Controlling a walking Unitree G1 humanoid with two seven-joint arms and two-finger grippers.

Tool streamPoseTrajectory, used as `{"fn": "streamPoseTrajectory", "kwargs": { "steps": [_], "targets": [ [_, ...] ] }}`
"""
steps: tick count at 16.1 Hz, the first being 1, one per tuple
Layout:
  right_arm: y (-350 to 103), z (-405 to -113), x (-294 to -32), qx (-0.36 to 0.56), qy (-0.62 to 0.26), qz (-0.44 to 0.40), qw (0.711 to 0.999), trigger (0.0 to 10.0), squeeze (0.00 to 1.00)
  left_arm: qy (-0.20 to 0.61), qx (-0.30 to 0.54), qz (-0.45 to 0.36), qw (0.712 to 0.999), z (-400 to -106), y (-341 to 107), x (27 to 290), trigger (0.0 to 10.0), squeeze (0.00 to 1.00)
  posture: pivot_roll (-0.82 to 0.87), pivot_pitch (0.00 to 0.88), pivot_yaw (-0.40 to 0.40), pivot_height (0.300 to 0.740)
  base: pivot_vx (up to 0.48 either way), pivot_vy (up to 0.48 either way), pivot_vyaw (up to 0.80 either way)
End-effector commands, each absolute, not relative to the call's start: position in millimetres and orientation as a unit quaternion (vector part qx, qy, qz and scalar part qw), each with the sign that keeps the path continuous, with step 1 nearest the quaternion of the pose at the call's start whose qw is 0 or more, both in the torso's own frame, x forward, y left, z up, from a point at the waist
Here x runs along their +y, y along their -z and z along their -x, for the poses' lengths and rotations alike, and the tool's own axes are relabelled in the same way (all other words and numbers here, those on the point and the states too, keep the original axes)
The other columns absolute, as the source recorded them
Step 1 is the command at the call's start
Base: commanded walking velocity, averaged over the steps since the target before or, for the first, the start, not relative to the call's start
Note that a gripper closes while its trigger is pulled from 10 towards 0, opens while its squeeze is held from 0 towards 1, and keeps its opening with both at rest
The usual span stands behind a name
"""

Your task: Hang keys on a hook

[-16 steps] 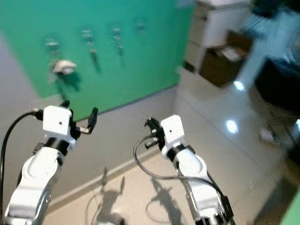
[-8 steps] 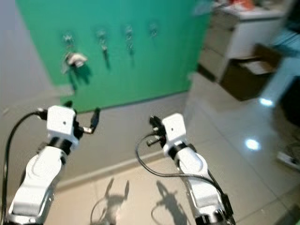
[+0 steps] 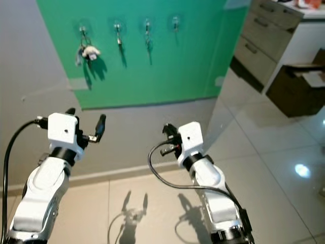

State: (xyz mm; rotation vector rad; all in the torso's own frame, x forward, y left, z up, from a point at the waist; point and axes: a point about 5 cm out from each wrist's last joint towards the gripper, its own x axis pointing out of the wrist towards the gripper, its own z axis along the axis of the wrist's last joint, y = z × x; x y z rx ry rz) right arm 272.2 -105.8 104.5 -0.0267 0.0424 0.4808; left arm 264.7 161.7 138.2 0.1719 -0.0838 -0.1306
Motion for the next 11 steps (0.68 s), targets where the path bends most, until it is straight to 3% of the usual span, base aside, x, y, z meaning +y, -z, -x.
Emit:
{"fn": "streamPoseTrajectory", "kwargs": {
  "steps": [1,5,7,11],
  "targets": [
    [-108.8,-272.2,-101.8,0.007,-0.240,0.014,0.971,10.0,0.00,0.064,-0.053,-0.088,0.993,-265.2,-143.4,165.9,10.0,0.00,0.06,0.000,0.007,0.740,0.000,0.000,0.00],
    [-110.7,-275.1,-106.8,0.002,-0.218,0.004,0.976,10.0,0.00,0.081,-0.063,-0.082,0.991,-265.1,-146.2,163.8,10.0,0.00,0.05,0.000,0.009,0.740,0.000,0.000,0.00],
    [-109.4,-277.1,-110.6,0.014,-0.206,-0.025,0.978,10.0,0.00,0.096,-0.064,-0.077,0.990,-263.3,-146.0,161.9,10.0,0.00,0.05,0.000,0.009,0.740,0.332,0.000,0.00],
    [-109.2,-277.8,-109.3,0.015,-0.212,-0.019,0.977,10.0,0.00,0.106,-0.065,-0.074,0.989,-262.2,-145.7,160.5,10.0,0.00,0.06,0.000,0.003,0.740,0.347,0.000,-0.40]
  ]
}}
